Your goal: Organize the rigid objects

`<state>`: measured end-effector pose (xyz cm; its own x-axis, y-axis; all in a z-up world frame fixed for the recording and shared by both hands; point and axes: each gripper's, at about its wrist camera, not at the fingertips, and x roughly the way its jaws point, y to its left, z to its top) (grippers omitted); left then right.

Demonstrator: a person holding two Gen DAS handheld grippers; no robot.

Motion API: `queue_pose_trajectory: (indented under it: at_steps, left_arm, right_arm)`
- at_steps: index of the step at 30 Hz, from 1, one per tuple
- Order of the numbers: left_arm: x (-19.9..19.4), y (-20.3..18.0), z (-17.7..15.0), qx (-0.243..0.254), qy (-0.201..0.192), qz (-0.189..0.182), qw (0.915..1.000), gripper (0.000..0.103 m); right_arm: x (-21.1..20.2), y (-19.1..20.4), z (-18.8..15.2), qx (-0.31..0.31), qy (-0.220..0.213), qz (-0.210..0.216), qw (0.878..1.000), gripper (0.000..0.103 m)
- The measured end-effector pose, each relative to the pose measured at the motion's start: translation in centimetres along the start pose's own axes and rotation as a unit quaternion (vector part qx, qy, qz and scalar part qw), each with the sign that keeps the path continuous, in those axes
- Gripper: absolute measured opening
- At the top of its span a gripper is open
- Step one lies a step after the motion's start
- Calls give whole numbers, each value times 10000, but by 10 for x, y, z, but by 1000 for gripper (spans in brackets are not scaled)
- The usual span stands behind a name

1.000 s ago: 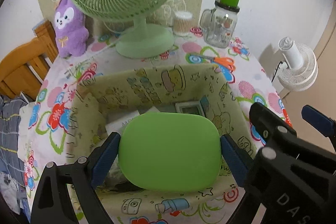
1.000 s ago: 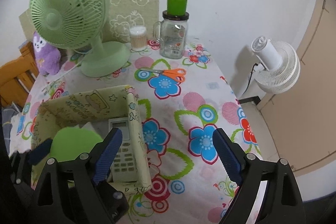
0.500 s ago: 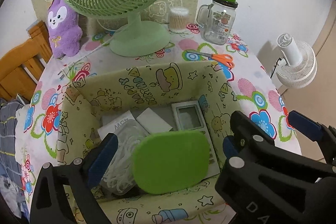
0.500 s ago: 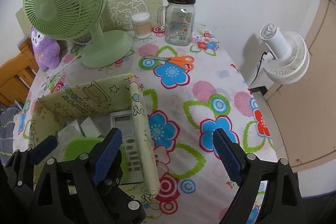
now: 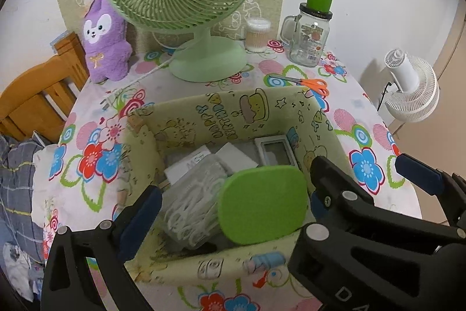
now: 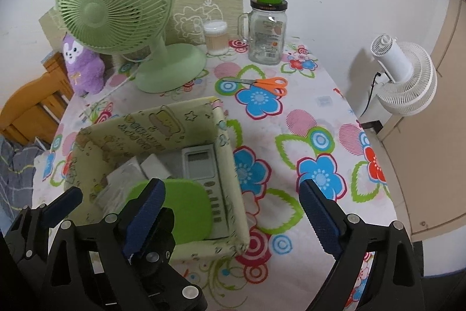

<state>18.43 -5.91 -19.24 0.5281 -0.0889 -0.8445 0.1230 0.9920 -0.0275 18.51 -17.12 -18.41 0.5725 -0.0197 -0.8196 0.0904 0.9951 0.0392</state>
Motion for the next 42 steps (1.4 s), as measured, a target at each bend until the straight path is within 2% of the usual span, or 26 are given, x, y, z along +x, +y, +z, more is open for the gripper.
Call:
queue_pose_trajectory:
  at_steps: [15, 30, 42]
  left_arm:
    - [-47, 21, -23, -118, -159, 55, 9998, 103]
    - [-129, 31, -29, -164, -626, 241, 9976, 103]
    - [-176, 40, -29, -220, -942, 278, 9949, 103]
  right_arm:
    - [-43, 23, -20, -257, -230, 231, 9991, 96]
    - [-120, 19, -22, -261, -673, 586, 9957, 96]
    - [-175, 11, -24, -315, -1020, 481, 9931, 95]
